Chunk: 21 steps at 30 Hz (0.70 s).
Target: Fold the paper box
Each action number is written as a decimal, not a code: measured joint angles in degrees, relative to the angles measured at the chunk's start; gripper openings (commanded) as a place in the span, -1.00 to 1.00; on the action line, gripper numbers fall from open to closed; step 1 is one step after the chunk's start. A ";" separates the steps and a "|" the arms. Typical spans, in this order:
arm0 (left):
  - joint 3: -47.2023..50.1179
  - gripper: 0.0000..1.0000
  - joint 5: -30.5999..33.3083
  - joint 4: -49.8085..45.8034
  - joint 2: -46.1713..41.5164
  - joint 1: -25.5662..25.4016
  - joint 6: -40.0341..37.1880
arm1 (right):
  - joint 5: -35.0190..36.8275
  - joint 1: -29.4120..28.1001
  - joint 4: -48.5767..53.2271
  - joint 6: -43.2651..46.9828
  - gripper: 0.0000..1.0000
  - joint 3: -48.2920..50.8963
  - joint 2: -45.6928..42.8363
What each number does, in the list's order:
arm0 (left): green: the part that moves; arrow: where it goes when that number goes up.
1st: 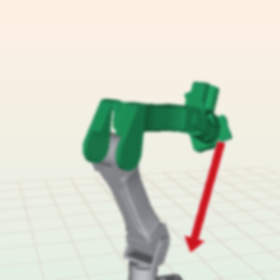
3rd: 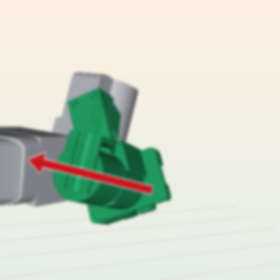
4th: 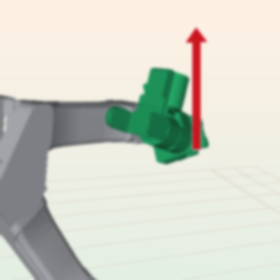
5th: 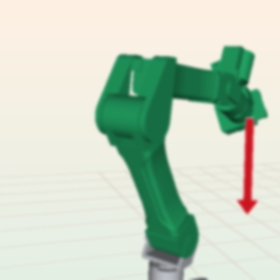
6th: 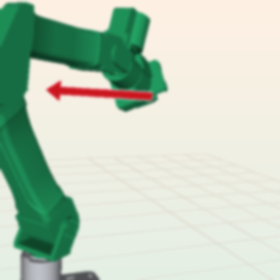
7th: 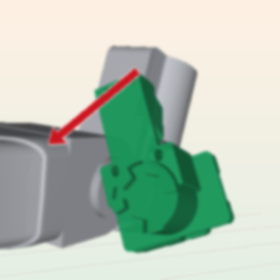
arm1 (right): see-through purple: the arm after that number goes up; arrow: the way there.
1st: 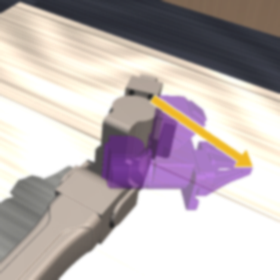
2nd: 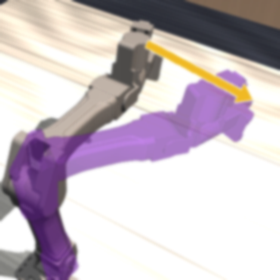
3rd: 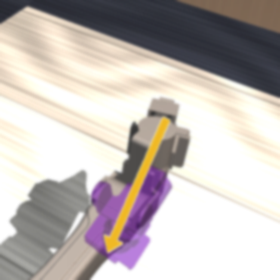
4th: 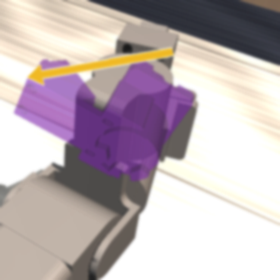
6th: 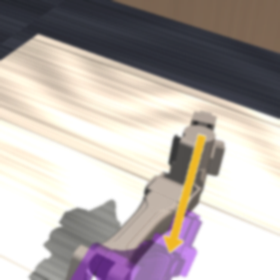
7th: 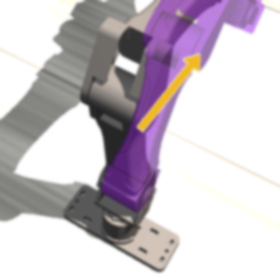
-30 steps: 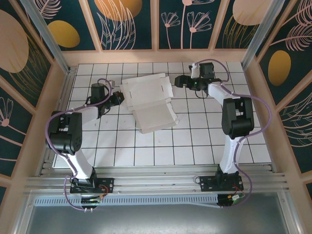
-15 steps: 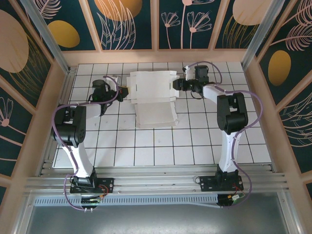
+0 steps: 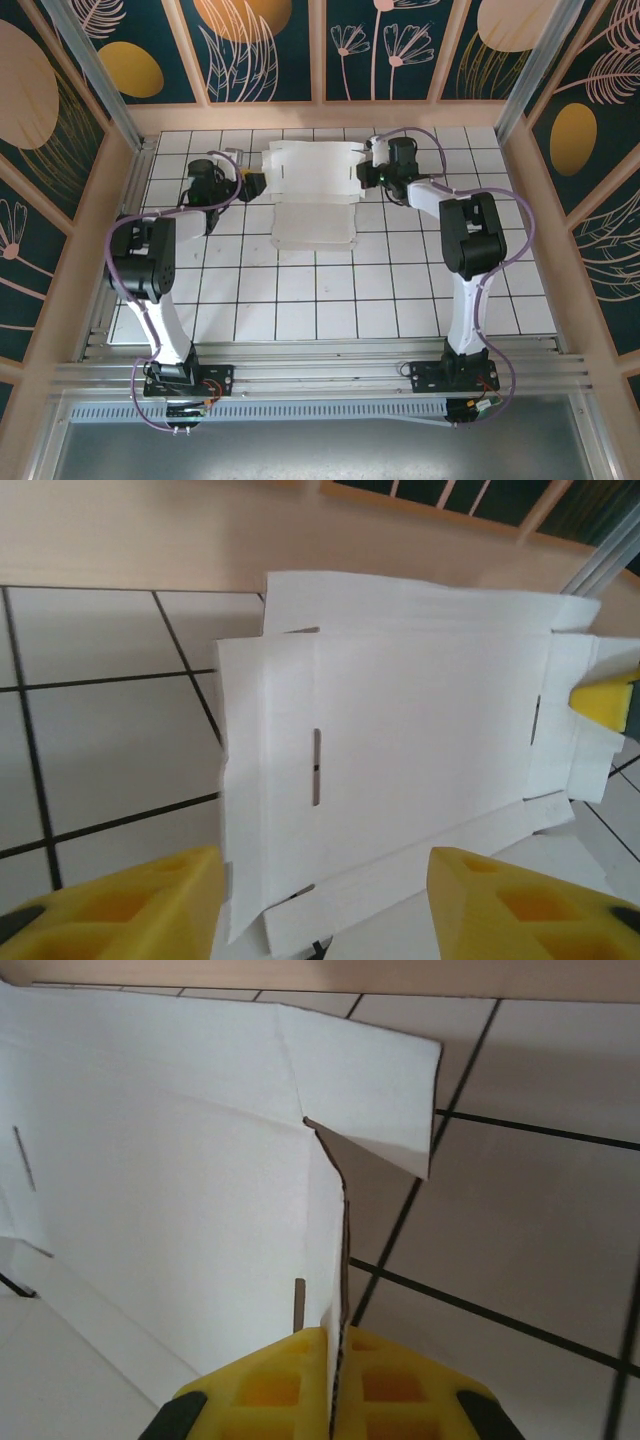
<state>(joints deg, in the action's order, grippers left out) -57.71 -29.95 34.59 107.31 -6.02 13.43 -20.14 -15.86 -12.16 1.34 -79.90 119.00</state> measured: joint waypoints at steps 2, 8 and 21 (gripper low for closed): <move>2.60 0.15 2.45 -0.57 -4.92 -0.02 1.90 | 3.19 -0.72 -1.27 0.35 -1.00 2.36 -2.14; 3.65 -0.20 13.84 -6.36 -17.53 -4.72 13.16 | 14.05 -5.07 -9.40 0.31 -1.00 12.66 -11.06; 1.40 0.31 15.10 -11.93 -10.71 -12.13 53.42 | 29.92 -12.39 -32.30 2.93 -1.00 36.83 -19.54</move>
<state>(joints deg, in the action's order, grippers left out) -56.31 -14.85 22.65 96.60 -18.15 66.85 9.78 -28.25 -44.47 4.27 -43.07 99.46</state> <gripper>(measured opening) 0.569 0.057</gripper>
